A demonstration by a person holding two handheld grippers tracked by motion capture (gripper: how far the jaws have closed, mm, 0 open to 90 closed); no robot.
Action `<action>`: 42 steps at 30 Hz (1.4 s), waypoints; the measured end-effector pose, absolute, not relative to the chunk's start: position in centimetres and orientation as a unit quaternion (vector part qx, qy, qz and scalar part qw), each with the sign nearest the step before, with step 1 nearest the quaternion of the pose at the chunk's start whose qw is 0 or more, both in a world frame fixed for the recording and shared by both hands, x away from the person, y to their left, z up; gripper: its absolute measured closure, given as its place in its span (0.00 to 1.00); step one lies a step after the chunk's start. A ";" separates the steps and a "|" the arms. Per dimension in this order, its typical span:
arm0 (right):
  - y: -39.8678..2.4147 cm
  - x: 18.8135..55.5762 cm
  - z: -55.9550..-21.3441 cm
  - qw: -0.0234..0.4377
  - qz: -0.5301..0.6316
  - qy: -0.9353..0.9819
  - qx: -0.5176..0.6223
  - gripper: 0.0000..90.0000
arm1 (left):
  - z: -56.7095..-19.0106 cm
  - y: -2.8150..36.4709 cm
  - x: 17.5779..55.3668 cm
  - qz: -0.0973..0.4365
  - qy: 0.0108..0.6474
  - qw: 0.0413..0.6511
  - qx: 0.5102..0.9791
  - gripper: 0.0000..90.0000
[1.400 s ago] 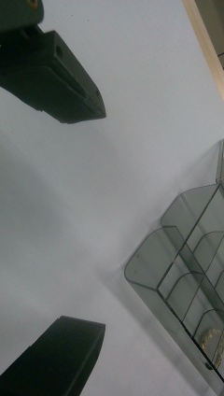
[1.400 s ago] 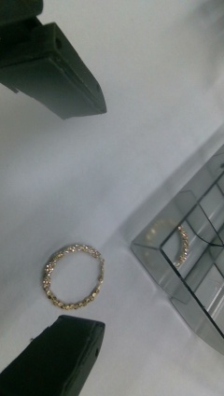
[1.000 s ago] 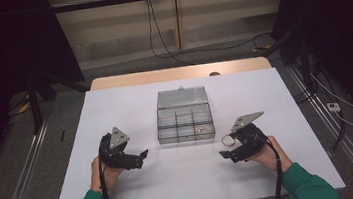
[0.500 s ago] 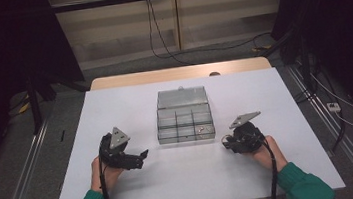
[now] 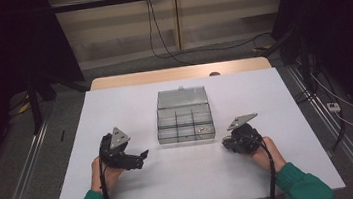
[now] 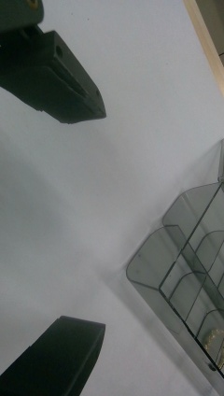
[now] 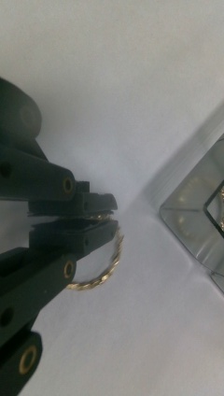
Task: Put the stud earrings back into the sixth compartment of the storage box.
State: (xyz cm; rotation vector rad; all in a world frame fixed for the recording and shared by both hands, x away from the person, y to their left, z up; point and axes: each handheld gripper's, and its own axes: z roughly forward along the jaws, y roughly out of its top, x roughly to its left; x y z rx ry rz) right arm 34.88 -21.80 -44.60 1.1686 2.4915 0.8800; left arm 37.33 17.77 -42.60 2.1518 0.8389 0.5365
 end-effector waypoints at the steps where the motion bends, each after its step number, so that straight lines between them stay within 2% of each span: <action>1: -21.8 34.9 -44.6 0.128 0.302 0.856 0.399 0.96 | -42.6 17.8 37.3 0.209 0.328 0.375 0.841 0.00; 42: -21.3 34.0 -42.1 0.172 0.350 0.838 0.381 0.97 | -42.6 18.3 37.2 0.215 0.331 0.373 0.839 0.00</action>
